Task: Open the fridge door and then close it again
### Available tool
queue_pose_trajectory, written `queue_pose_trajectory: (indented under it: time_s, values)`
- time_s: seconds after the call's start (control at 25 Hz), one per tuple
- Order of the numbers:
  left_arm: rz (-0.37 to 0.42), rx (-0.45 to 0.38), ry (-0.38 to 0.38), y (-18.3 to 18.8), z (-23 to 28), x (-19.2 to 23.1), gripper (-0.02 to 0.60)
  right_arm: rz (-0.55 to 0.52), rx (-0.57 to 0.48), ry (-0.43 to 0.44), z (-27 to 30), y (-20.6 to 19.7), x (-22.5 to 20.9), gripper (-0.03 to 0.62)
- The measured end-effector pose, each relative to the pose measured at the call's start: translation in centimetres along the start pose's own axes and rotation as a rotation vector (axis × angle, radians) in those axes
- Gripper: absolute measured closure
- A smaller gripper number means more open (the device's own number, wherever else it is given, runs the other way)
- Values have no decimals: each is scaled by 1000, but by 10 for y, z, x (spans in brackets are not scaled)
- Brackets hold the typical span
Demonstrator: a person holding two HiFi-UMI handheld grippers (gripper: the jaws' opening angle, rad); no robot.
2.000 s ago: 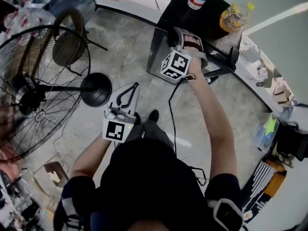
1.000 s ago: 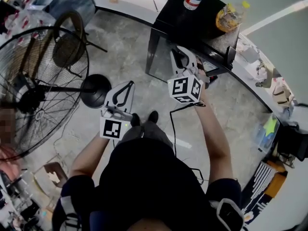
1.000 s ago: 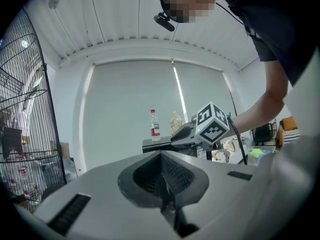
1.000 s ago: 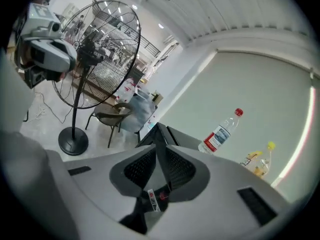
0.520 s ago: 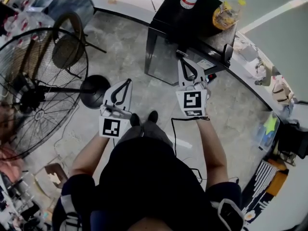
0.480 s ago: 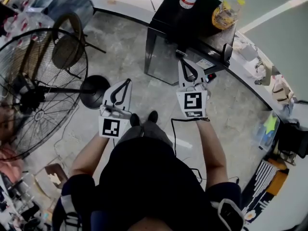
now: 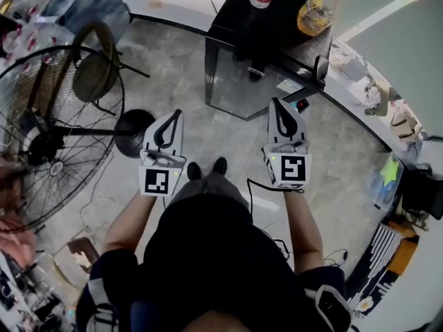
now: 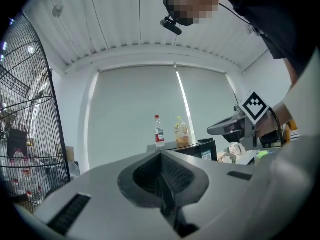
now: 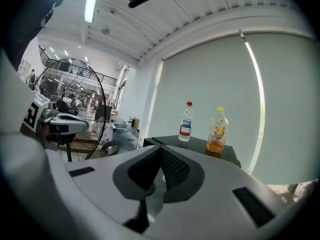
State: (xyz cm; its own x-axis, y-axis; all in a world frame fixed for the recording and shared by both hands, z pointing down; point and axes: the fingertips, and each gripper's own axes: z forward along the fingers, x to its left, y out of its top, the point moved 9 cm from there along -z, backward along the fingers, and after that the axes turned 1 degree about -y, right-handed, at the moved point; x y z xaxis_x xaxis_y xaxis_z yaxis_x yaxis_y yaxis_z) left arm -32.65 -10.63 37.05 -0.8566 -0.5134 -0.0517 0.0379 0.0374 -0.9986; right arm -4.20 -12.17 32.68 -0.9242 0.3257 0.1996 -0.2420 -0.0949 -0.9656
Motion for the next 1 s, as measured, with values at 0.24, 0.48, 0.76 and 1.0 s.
queue_pose_trajectory:
  time_s: [0.24, 0.48, 0.76, 1.0]
  values:
    - [8, -30, 18, 9, -4, 1, 558, 64, -24, -50, -36, -2, -2, 574]
    - [10, -56, 28, 14, -4, -1, 558, 109, -32, -111, -61, -11, -5, 574]
    - [12, -57, 41, 18, -10, -3, 558, 121, -26, -168, -85, -16, -2, 576]
    - [7, -75, 57, 22, -12, -2, 558, 134, -14, -204, -99, -24, 0, 576]
